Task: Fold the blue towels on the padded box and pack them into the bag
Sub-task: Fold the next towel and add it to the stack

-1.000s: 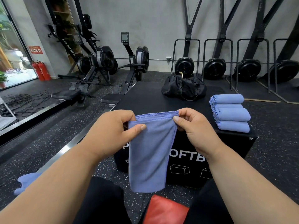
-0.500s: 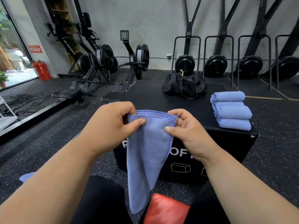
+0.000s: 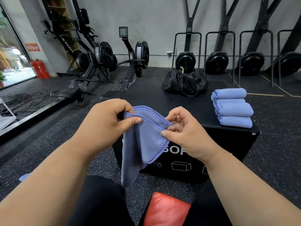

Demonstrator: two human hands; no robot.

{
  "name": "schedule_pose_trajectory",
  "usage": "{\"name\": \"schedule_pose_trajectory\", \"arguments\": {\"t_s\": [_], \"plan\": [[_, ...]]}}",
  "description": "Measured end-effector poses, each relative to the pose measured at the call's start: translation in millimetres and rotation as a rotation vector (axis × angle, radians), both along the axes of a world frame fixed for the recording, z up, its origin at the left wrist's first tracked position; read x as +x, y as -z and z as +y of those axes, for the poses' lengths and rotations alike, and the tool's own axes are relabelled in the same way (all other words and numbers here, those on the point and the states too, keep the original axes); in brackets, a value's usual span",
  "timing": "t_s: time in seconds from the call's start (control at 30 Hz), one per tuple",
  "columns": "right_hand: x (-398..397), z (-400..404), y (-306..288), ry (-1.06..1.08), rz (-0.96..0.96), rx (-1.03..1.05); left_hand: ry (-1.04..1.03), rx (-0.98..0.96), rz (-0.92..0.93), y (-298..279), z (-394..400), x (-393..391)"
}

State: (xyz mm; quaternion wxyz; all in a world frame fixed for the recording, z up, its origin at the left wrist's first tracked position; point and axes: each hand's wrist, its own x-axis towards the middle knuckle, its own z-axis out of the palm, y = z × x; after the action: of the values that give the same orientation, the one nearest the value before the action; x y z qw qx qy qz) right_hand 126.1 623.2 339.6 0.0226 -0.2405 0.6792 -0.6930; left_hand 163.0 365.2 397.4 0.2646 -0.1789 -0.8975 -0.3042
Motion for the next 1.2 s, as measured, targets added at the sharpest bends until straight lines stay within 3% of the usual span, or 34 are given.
{"name": "schedule_pose_trajectory", "arguments": {"t_s": [0.13, 0.4, 0.7, 1.2], "plan": [[5, -4, 5, -0.028, 0.014, 0.054, 0.009, -0.019, 0.005, -2, 2, -3], [7, -5, -2, -0.003, 0.221, 0.239, 0.123, 0.000, -0.018, -4, -2, -7], [-3, -12, -21, -0.078, 0.224, 0.407, 0.248, 0.016, -0.082, -5, 5, -7], [-11, -2, -16, -0.072, 0.140, 0.453, 0.192, -0.007, -0.172, -12, -2, 0]]}}
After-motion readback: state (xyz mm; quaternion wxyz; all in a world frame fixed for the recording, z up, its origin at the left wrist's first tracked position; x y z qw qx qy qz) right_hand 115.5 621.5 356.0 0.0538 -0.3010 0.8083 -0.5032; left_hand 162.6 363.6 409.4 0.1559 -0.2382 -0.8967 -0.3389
